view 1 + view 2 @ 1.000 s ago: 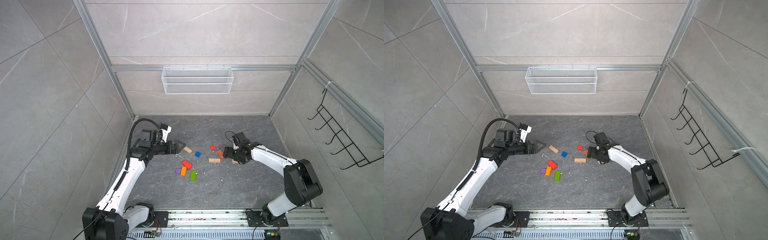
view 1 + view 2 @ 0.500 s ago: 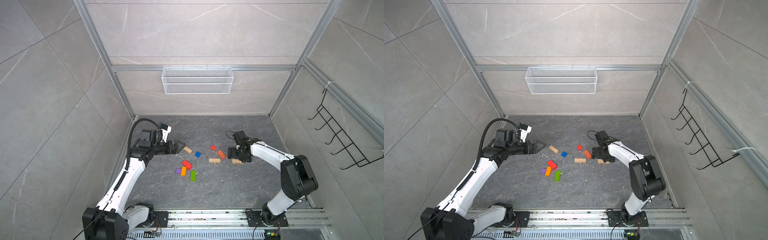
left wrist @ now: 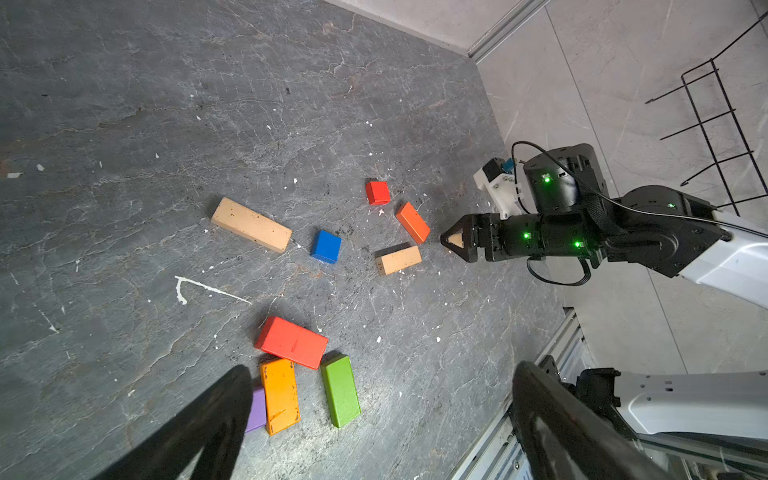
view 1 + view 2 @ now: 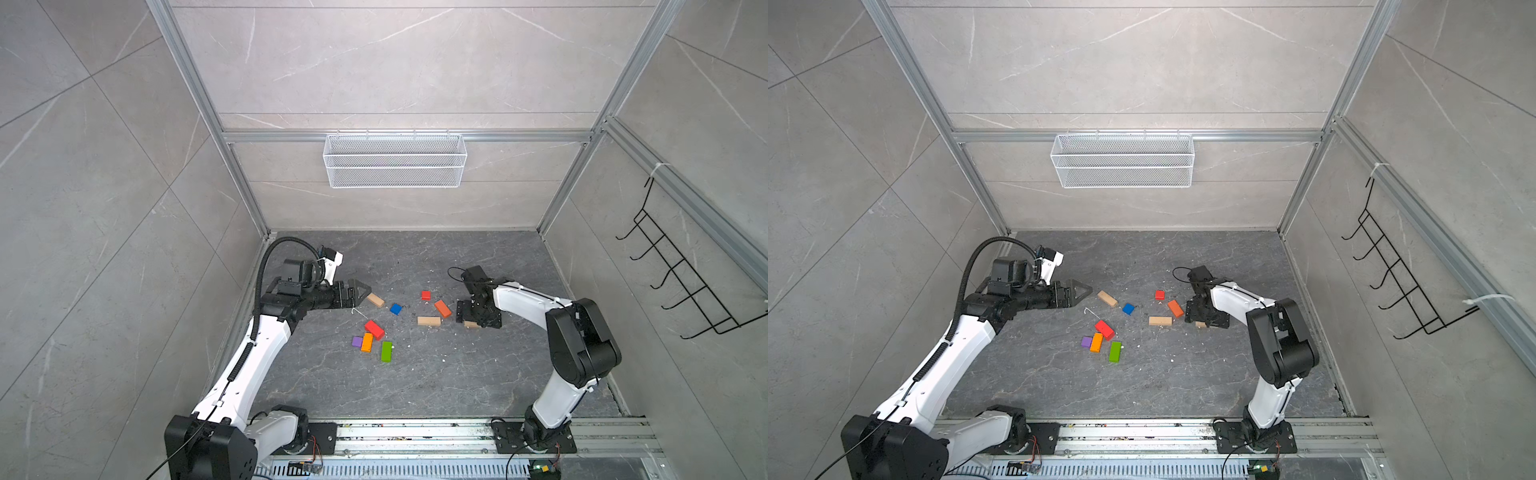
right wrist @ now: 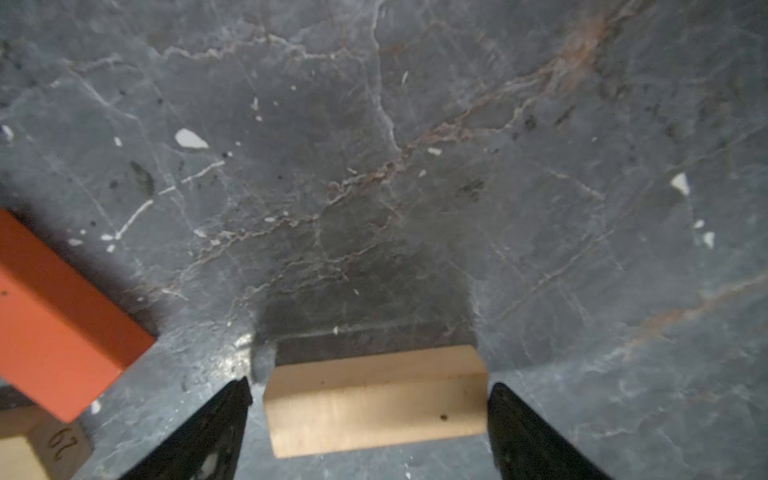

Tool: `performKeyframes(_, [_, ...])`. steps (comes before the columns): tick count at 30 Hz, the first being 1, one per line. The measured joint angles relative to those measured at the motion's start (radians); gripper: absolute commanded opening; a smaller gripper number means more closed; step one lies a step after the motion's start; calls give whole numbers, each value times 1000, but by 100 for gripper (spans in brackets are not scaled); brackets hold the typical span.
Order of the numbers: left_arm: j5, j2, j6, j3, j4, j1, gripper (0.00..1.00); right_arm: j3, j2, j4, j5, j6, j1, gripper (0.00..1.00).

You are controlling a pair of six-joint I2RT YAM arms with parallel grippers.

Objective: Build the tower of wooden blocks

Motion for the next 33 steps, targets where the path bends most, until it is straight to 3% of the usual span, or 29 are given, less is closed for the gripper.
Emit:
performKeyframes(9, [0,0,0,0,0,-1,100,0,14,15,-8,11,-2,80])
performKeyframes(24, [0,0,0,0,0,-1,100,-7,8,29,-19,14,-5,63])
performKeyframes(33, [1,0,0,0,0,-1,100,-31,-93,-9,-50,10,-4,57])
